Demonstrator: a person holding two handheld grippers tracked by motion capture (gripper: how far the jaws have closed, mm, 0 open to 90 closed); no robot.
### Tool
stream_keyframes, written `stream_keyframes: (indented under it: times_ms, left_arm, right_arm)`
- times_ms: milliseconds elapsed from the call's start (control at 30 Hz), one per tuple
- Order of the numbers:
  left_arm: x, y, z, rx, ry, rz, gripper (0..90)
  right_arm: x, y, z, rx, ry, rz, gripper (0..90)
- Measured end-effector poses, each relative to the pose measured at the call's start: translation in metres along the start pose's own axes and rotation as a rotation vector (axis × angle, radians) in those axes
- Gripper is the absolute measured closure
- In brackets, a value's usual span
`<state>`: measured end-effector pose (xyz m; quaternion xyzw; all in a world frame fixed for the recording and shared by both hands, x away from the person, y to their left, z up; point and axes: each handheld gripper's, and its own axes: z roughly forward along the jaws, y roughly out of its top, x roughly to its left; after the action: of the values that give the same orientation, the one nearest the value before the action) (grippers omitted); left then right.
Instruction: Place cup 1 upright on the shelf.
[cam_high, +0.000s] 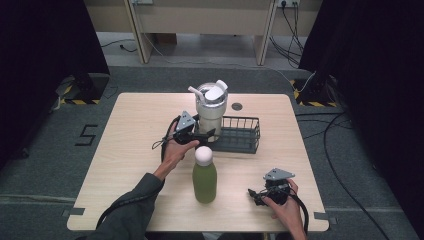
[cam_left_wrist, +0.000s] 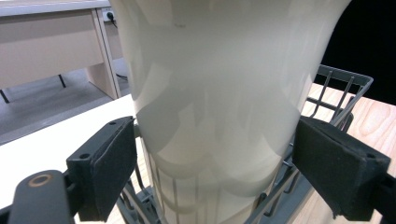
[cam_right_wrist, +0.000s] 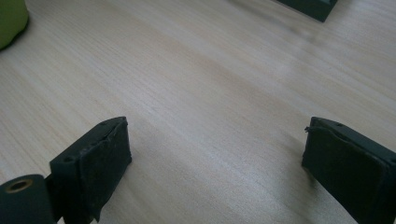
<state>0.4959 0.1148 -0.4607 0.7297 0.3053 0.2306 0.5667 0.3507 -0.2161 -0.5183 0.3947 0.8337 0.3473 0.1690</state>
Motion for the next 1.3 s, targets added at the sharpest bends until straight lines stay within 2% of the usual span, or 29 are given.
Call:
stream_keyframes:
  times_ms: [267, 367, 533, 600, 633, 867, 1000, 1167, 1300]
  left_arm:
    - [0.0, 0.001, -0.01, 0.007, 0.004, 0.002, 14.7]
    - [0.002, 0.001, -0.019, 0.012, 0.009, -0.033, 14.7]
    - [0.004, 0.0, -0.029, 0.022, 0.024, -0.023, 14.8]
    - [0.005, -0.001, -0.032, 0.02, 0.026, -0.029, 14.8]
    - [0.007, -0.001, -0.037, 0.015, 0.026, -0.05, 14.8]
    - [0.011, -0.005, -0.05, 0.017, 0.036, -0.057, 14.7]
    - [0.015, -0.01, -0.064, 0.026, 0.038, -0.089, 14.8]
    - [0.019, -0.013, -0.079, 0.035, 0.052, -0.076, 14.8]
    - [0.024, -0.017, -0.092, 0.038, 0.067, -0.082, 14.8]
  right_arm:
    - [0.0, 0.0, 0.0, 0.0, 0.0, 0.0, 7.9]
    - [0.0, 0.0, 0.0, 0.002, 0.001, 0.001, 7.9]
    - [0.0, 0.0, 0.0, 0.001, 0.0, 0.001, 7.9]
    - [0.0, 0.0, 0.0, 0.001, 0.0, 0.002, 7.9]
    - [0.0, 0.0, 0.0, 0.001, 0.0, 0.001, 7.9]
    - [0.0, 0.0, 0.0, 0.0, 0.0, 0.001, 7.9]
    - [0.0, 0.0, 0.0, 0.0, 0.0, 0.0, 7.9]
    - [0.0, 0.0, 0.0, 0.0, -0.001, 0.001, 7.8]
    - [0.0, 0.0, 0.0, 0.001, -0.001, 0.001, 7.8]
